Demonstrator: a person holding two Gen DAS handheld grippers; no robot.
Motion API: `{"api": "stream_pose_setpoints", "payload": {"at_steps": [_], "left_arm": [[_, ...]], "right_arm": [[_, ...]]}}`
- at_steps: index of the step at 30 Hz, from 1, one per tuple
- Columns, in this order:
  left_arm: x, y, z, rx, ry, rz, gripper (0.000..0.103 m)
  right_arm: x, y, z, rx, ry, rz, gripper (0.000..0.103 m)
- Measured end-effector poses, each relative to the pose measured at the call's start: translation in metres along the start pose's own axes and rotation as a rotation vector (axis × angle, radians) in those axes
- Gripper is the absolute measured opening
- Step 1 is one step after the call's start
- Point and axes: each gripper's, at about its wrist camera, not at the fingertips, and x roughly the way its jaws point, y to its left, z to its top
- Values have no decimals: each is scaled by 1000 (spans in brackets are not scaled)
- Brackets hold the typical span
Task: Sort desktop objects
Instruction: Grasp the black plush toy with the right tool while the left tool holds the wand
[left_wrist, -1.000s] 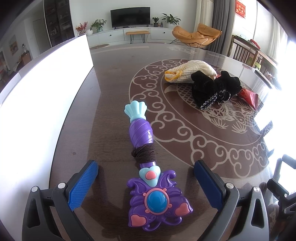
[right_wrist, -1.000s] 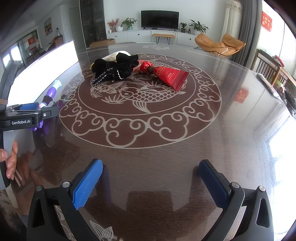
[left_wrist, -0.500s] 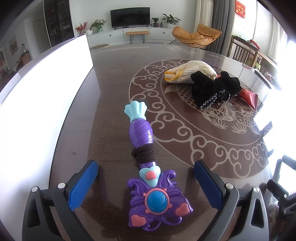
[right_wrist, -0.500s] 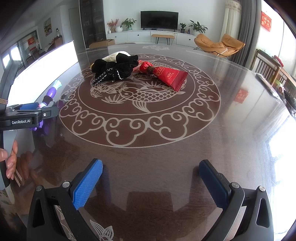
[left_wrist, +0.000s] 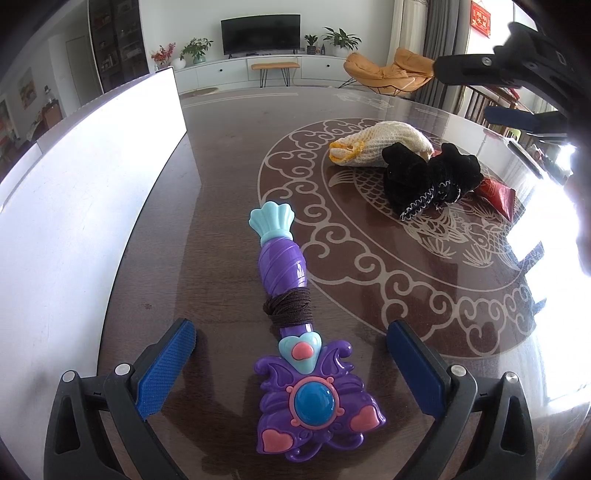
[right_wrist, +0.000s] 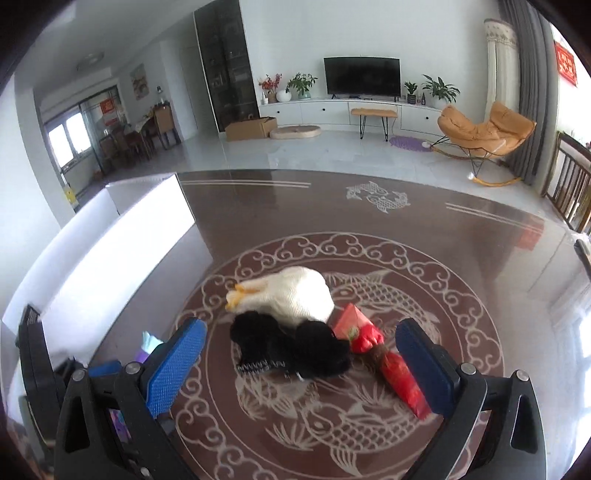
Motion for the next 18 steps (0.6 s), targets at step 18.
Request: {"api": "stream_pose_setpoints", "payload": {"at_steps": [18], "left_arm": [[0, 0, 0, -1, 0, -2, 103]], "right_arm": [[15, 17, -57, -134, 355, 103, 76]]}}
